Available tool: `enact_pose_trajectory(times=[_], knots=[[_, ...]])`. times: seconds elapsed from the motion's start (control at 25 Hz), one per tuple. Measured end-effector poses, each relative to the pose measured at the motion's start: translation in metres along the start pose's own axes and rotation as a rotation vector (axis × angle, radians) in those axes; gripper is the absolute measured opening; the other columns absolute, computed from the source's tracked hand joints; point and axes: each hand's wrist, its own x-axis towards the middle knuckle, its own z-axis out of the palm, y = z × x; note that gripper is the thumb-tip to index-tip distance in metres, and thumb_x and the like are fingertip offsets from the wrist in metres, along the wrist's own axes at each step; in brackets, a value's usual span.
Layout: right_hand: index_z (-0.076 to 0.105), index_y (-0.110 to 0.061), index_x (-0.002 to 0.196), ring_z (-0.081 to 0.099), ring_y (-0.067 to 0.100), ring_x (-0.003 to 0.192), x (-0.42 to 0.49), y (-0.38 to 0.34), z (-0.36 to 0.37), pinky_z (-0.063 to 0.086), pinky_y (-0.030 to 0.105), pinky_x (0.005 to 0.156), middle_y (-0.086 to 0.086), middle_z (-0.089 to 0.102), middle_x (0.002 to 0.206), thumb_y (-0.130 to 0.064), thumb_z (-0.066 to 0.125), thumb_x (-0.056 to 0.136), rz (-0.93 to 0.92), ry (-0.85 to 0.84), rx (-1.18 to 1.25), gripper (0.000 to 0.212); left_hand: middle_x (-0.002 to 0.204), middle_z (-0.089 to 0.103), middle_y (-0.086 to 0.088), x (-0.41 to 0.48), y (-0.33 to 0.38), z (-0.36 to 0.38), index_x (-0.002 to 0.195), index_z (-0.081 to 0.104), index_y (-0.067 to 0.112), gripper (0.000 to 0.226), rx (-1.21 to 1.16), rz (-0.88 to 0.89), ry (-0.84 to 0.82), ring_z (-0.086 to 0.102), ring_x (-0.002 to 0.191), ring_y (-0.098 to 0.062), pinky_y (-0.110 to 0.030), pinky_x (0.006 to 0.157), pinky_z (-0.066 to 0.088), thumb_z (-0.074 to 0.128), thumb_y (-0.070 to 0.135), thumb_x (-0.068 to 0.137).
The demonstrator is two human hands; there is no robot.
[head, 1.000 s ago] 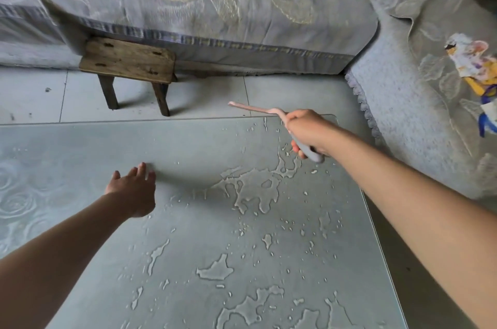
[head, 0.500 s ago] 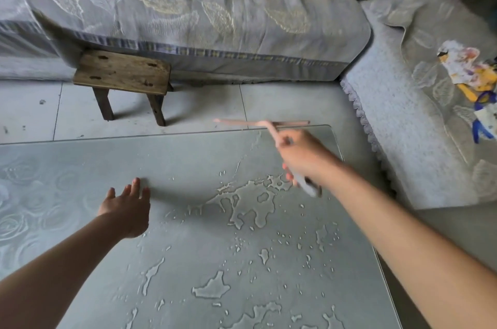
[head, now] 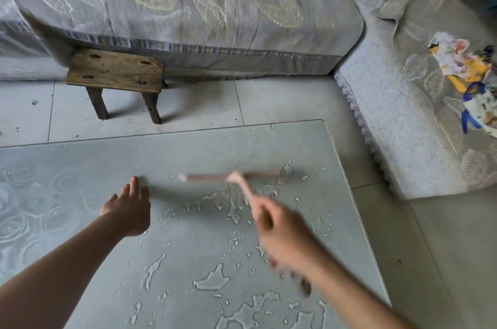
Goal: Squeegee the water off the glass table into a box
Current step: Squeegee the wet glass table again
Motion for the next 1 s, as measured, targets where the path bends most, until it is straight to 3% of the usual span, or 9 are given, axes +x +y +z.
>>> enact_pose_trajectory(times=[0.08, 0.24, 0.4, 0.52, 0.64, 0.76, 0.84, 0.92, 1.0], knots=[[0.052, -0.023, 0.107, 0.055, 0.011, 0.038, 0.05, 0.003, -0.044, 0.039, 0.021, 0.034, 0.003, 0.059, 0.069, -0.019, 0.036, 0.096, 0.051, 0.13, -0.044, 0.019, 0.156, -0.019, -0.02, -0.002, -0.002, 0.003, 0.151, -0.003, 0.007, 0.064, -0.011, 0.008, 0.019, 0.001, 0.148, -0.028, -0.04, 0.115, 0.022, 0.028, 0.017, 0.096], [0.048, -0.008, 0.115, 0.049, 0.02, 0.044, 0.094, 0.017, -0.062, 0.036, 0.021, 0.041, 0.009, 0.048, 0.071, -0.007, 0.029, 0.094, 0.348, 0.244, 0.232, 0.028, 0.157, -0.016, -0.02, -0.002, -0.001, 0.005, 0.151, -0.001, 0.008, 0.066, 0.007, 0.004, 0.047, 0.004, 0.148, -0.029, -0.038, 0.114, 0.024, 0.032, 0.021, 0.096], [0.04, -0.019, 0.104, 0.056, 0.013, 0.041, 0.017, 0.016, 0.024, 0.039, 0.02, 0.036, 0.002, 0.055, 0.074, -0.02, 0.031, 0.099, 0.254, 0.14, 0.196, 0.01, 0.157, -0.015, -0.021, 0.0, -0.002, 0.005, 0.151, 0.0, 0.008, 0.064, 0.03, 0.004, 0.036, 0.005, 0.148, -0.029, -0.038, 0.116, 0.019, 0.028, 0.018, 0.095], [0.046, -0.032, 0.094, 0.055, 0.008, 0.032, -0.014, 0.001, 0.019, 0.036, 0.017, 0.031, -0.003, 0.055, 0.065, -0.03, 0.033, 0.099, 0.181, -0.021, 0.339, 0.014, 0.157, -0.016, -0.021, 0.001, -0.004, 0.002, 0.151, 0.001, 0.008, 0.063, 0.016, 0.005, 0.015, 0.003, 0.148, -0.028, -0.039, 0.118, 0.016, 0.027, 0.017, 0.094], [0.049, -0.023, 0.09, 0.053, 0.013, 0.03, 0.046, 0.003, -0.043, 0.033, 0.015, 0.031, -0.002, 0.054, 0.059, -0.022, 0.035, 0.095, 0.138, 0.185, 0.226, 0.015, 0.157, -0.016, -0.021, 0.002, -0.004, 0.003, 0.151, 0.001, 0.009, 0.063, 0.016, 0.007, 0.021, 0.003, 0.148, -0.028, -0.04, 0.119, 0.015, 0.027, 0.017, 0.094], [0.047, -0.014, 0.1, 0.049, 0.019, 0.041, 0.109, 0.0, -0.084, 0.036, 0.016, 0.034, 0.013, 0.051, 0.086, -0.008, 0.029, 0.094, 0.372, 0.31, 0.385, 0.019, 0.156, -0.016, -0.022, 0.003, -0.002, 0.002, 0.152, 0.001, 0.009, 0.063, 0.022, 0.015, 0.008, 0.004, 0.148, -0.029, -0.039, 0.119, 0.013, 0.025, 0.016, 0.094], [0.044, -0.012, 0.114, 0.057, 0.025, 0.064, 0.118, -0.002, -0.067, 0.044, 0.023, 0.04, 0.019, 0.051, 0.103, -0.005, 0.029, 0.093, 0.381, 0.267, 0.332, 0.026, 0.156, -0.016, -0.022, 0.005, -0.004, 0.003, 0.152, 0.001, 0.01, 0.064, 0.017, 0.022, 0.012, 0.003, 0.148, -0.029, -0.039, 0.119, 0.012, 0.025, 0.015, 0.094], [0.039, -0.014, 0.126, 0.066, 0.029, 0.081, 0.093, -0.006, -0.025, 0.053, 0.031, 0.059, 0.018, 0.058, 0.108, -0.01, 0.032, 0.093, 0.334, 0.19, 0.214, 0.034, 0.157, -0.016, -0.021, 0.005, -0.006, 0.003, 0.152, 0.002, 0.01, 0.064, -0.003, 0.026, 0.016, 0.003, 0.148, -0.029, -0.038, 0.119, 0.012, 0.026, 0.013, 0.093], [0.043, -0.02, 0.109, 0.067, 0.019, 0.06, 0.041, -0.011, 0.013, 0.05, 0.024, 0.051, 0.008, 0.06, 0.088, -0.019, 0.034, 0.094, 0.213, -0.007, 0.243, 0.017, 0.157, -0.016, -0.021, 0.004, -0.007, 0.002, 0.152, 0.003, 0.01, 0.063, -0.011, 0.015, 0.001, 0.004, 0.148, -0.029, -0.038, 0.119, 0.012, 0.025, 0.013, 0.093]])
